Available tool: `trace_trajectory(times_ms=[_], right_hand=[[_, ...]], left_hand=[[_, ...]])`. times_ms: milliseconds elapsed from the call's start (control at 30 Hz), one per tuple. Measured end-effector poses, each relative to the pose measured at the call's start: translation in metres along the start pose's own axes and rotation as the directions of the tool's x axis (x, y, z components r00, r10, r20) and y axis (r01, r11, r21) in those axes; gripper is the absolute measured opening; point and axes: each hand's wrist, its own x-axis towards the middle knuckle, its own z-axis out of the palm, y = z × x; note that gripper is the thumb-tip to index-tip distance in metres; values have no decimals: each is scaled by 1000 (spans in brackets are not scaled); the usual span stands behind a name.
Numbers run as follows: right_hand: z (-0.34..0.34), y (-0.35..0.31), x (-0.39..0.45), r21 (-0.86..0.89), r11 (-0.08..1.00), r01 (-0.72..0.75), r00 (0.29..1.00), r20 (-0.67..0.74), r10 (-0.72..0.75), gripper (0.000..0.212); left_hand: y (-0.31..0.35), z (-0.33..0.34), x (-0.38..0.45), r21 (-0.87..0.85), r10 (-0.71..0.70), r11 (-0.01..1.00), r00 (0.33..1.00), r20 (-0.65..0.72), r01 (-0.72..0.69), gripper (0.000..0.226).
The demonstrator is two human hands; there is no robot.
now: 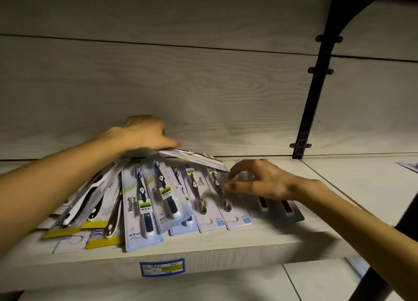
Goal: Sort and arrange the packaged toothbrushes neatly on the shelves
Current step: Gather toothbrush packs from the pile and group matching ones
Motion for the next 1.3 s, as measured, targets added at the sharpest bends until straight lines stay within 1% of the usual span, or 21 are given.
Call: trace_trajectory(times_ms=[67,133,233,300,433,467,567,633,700,800,867,933,1000,1067,1133,1200,1233,1300], right_hand=[[3,-8,-2,-93,996,-9,998,66,15,65],[5,-11,-4,-122,992,-5,996,86,16,66],[2,-8,-8,-80,997,20,999,47,-16,54],[1,-5,-12,-95,995,35,999,41,-31,49],[3,2,-25,-185,981,55,998,-5,-57,61],[5,4,-28,-193,979,60,998,-16,-64,59],[5,6,-35,-176,983,55,996,-55,-65,41],[4,7,-40,-137,990,28,997,-69,-38,30],[1,7,-46,-77,997,-11,992,-129,0,25],[-12,6,-52,46,998,-43,972,-231,52,30],[-27,9,-53,175,984,-42,963,-256,87,36],[-41,18,-48,271,962,-27,957,-270,103,28],[-54,33,-37,421,906,-37,946,-277,168,16],[-63,51,-28,644,762,-66,947,-200,251,13],[-68,66,-20,783,617,-77,959,-112,261,17],[-70,76,-13,872,482,-83,959,-62,276,23],[-70,80,-10,905,419,-74,958,-52,281,30],[-68,86,-4,937,347,-37,956,-67,285,45]], left_hand=[[7,0,-3,23,17,1000,999,46,-18,80],[14,-2,-5,47,30,998,998,55,-33,83],[23,-6,-6,42,53,998,998,37,-55,84],[27,-9,-6,12,72,997,997,28,-72,83],[30,-17,-4,-26,107,994,994,-14,-108,82],[29,-21,-2,-24,112,993,993,-29,-113,81],[25,-33,4,-41,113,992,991,-67,-115,69],[24,-42,8,-66,126,989,985,-118,-135,59],[19,-54,10,-79,160,981,967,-198,-178,50],[0,-84,18,-76,206,967,920,-334,-244,37],[-12,-104,24,-89,227,956,901,-371,-278,33],[-17,-109,30,-82,314,926,871,-378,-369,30],[-14,-101,33,-85,378,895,847,-374,-438,24],[-6,-87,32,-135,388,882,859,-334,-451,24],[3,-71,33,-143,442,852,839,-318,-504,24],[13,-61,33,-155,451,841,830,-330,-519,19],[18,-58,34,-161,442,841,828,-345,-516,18],[23,-57,36,-167,433,841,825,-364,-515,22]])
